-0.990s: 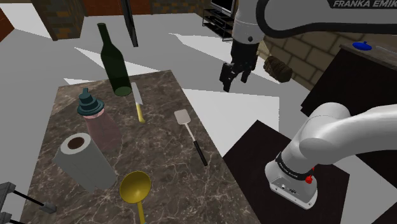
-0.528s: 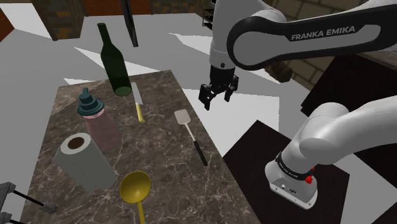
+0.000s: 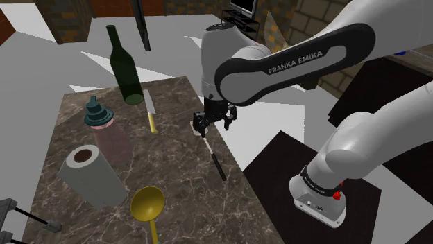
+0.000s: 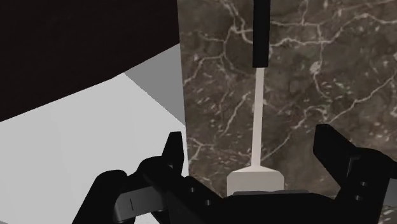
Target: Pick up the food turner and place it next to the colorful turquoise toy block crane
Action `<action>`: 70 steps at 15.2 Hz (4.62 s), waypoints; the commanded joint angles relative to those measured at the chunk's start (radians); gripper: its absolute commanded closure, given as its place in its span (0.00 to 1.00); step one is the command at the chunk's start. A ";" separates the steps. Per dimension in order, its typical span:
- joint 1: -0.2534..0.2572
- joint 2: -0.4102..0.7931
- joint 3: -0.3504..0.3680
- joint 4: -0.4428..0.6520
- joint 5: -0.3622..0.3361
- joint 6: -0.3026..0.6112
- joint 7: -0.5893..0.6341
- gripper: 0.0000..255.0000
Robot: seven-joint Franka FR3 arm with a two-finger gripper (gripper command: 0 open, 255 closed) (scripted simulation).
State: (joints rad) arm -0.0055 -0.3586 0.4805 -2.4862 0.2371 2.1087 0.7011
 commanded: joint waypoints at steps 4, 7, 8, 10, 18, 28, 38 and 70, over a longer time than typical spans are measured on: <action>-0.007 0.097 0.048 0.002 -0.009 0.094 0.080 0.00; -0.008 0.124 0.058 -0.019 -0.015 0.141 0.086 0.00; -0.009 0.134 0.061 -0.025 -0.017 0.157 0.089 0.00; -0.010 0.149 0.065 -0.035 -0.022 0.182 0.093 0.00; -0.010 0.150 0.065 -0.035 -0.022 0.182 0.093 1.00; -0.009 0.139 0.063 -0.030 -0.018 0.166 0.091 1.00; -0.001 0.047 0.034 0.039 0.002 0.011 0.074 1.00; -0.010 -0.052 -0.040 0.391 -0.017 -0.438 0.082 1.00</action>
State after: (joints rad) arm -0.0154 -0.4092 0.4423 -2.1082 0.2205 1.6852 0.7819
